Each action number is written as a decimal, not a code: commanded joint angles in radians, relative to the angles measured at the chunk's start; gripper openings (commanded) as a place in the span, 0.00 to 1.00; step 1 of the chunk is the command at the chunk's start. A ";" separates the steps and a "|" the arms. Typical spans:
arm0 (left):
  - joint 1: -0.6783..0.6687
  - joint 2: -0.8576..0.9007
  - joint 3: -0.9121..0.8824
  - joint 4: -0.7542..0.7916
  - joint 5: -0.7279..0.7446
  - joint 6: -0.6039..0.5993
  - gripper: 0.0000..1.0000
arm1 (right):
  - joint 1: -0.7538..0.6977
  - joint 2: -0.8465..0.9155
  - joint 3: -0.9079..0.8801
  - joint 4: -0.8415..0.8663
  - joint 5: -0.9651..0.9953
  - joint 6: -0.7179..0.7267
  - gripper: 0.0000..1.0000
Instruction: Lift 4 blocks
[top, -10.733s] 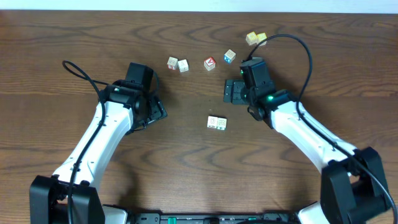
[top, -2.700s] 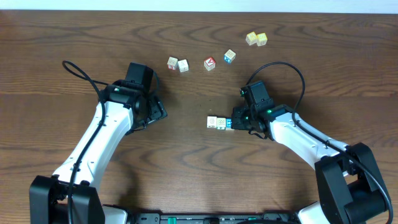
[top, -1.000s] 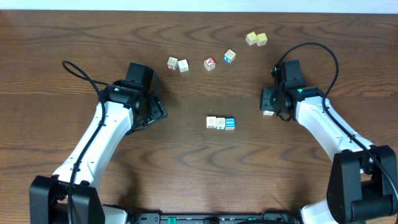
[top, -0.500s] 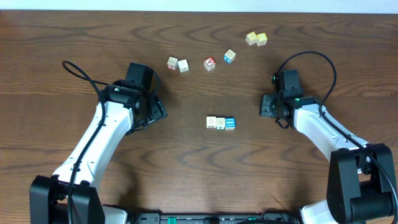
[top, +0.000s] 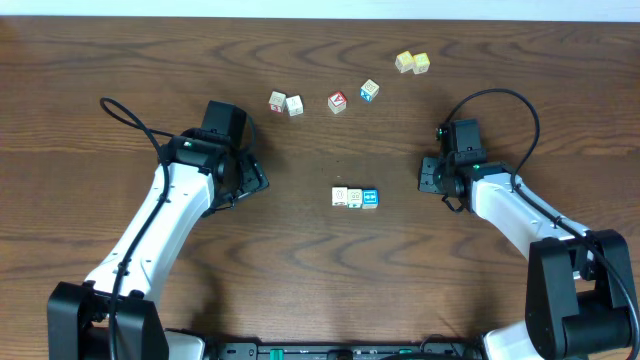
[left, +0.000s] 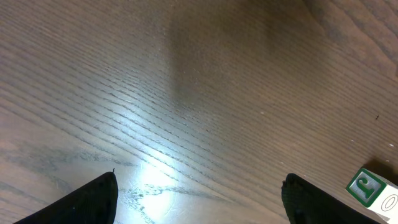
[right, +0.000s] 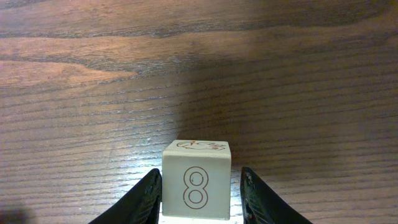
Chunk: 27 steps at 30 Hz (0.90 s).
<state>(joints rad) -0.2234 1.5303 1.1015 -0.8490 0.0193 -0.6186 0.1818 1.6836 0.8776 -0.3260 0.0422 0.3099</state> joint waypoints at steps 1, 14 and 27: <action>0.003 0.004 -0.005 -0.003 -0.013 -0.008 0.84 | -0.004 0.004 -0.006 0.009 0.014 0.006 0.38; 0.003 0.004 -0.005 -0.003 -0.013 -0.008 0.84 | -0.004 0.020 -0.007 0.023 0.011 -0.014 0.38; 0.003 0.004 -0.005 -0.003 -0.013 -0.008 0.85 | -0.004 0.020 -0.008 0.016 0.020 -0.016 0.36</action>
<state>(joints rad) -0.2234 1.5303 1.1015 -0.8490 0.0193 -0.6250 0.1818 1.6951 0.8772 -0.3092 0.0456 0.3023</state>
